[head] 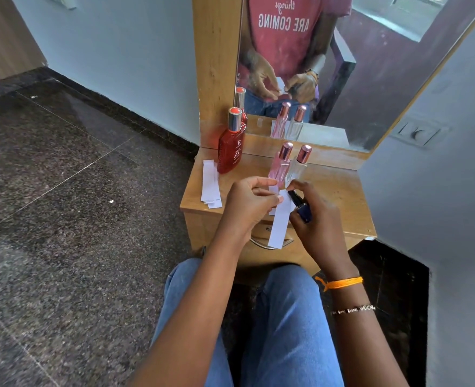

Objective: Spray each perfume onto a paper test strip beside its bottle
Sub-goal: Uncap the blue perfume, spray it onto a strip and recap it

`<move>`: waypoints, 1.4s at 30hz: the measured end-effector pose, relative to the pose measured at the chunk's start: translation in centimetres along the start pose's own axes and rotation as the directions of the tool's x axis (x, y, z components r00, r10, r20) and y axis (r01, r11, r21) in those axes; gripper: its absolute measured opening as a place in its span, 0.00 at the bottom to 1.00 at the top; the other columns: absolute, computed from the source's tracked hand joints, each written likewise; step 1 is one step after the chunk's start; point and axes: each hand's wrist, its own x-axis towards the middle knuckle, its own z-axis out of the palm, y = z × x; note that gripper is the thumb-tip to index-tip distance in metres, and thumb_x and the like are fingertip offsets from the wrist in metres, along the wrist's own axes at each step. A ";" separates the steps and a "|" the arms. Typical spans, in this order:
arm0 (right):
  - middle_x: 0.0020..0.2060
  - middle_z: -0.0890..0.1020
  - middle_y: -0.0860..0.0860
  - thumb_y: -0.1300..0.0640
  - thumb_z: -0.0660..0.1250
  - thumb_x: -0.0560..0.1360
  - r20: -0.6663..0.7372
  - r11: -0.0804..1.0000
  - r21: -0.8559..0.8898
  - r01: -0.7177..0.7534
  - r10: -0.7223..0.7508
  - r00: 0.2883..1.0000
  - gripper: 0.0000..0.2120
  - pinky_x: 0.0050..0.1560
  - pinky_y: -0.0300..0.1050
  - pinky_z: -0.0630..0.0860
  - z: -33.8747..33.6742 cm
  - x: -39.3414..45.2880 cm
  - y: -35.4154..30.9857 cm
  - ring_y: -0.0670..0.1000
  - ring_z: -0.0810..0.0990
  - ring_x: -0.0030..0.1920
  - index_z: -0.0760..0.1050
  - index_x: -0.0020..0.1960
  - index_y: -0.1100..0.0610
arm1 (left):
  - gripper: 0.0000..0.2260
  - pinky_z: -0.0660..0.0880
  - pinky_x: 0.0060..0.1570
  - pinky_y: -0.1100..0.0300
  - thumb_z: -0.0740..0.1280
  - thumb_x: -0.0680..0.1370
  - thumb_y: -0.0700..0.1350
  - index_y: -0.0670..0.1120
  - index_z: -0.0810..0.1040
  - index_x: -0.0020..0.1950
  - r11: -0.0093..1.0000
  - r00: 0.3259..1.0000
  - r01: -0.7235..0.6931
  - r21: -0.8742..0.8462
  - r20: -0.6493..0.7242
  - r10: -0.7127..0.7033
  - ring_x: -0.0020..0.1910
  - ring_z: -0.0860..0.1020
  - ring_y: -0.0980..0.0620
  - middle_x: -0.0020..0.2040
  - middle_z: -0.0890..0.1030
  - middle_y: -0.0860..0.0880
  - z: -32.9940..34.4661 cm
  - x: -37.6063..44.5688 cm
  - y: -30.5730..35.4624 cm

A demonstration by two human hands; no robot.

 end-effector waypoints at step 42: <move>0.48 0.77 0.58 0.63 0.72 0.70 0.005 0.624 0.529 -0.575 0.675 0.737 0.22 0.36 0.39 0.68 -0.3 1.7 3.2 0.48 0.73 0.39 0.67 0.59 0.55 | 0.11 0.74 0.49 0.62 0.66 0.74 0.37 0.50 0.80 0.52 0.926 0.954 -0.236 0.293 -0.111 0.279 0.51 0.77 0.57 0.51 0.81 0.54 1.1 0.2 -1.0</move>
